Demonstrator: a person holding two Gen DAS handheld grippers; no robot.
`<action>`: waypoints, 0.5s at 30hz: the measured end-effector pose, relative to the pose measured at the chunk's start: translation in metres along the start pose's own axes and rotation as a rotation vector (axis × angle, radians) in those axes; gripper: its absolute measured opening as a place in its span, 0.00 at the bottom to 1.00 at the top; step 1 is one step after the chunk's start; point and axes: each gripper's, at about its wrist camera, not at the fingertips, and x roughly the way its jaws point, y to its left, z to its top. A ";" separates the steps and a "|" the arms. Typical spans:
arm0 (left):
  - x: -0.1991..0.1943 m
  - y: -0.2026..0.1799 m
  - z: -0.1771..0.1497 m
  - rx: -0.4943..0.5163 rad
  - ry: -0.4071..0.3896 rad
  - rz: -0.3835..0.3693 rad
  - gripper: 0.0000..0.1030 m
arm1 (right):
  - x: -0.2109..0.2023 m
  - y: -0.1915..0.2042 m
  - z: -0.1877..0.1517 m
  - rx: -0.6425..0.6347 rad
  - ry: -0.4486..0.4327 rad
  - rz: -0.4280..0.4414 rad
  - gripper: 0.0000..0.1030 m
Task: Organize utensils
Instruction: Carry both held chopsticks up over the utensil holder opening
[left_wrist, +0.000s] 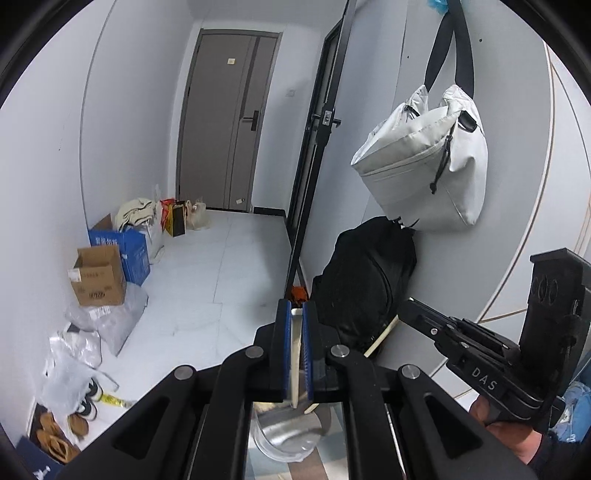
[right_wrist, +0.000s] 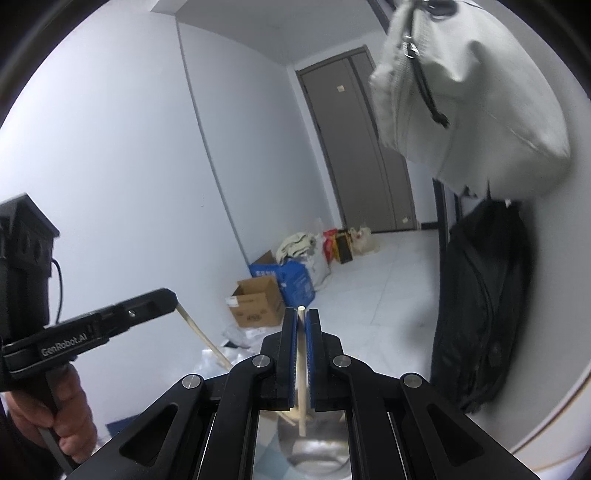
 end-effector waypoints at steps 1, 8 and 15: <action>0.002 0.001 0.002 0.000 0.002 -0.002 0.02 | 0.004 0.001 0.003 -0.007 -0.001 -0.005 0.04; 0.034 0.005 0.000 0.034 0.063 -0.004 0.02 | 0.034 0.002 0.005 -0.057 0.025 -0.029 0.04; 0.057 0.012 -0.008 0.041 0.112 -0.016 0.02 | 0.054 -0.011 -0.008 -0.039 0.070 -0.040 0.04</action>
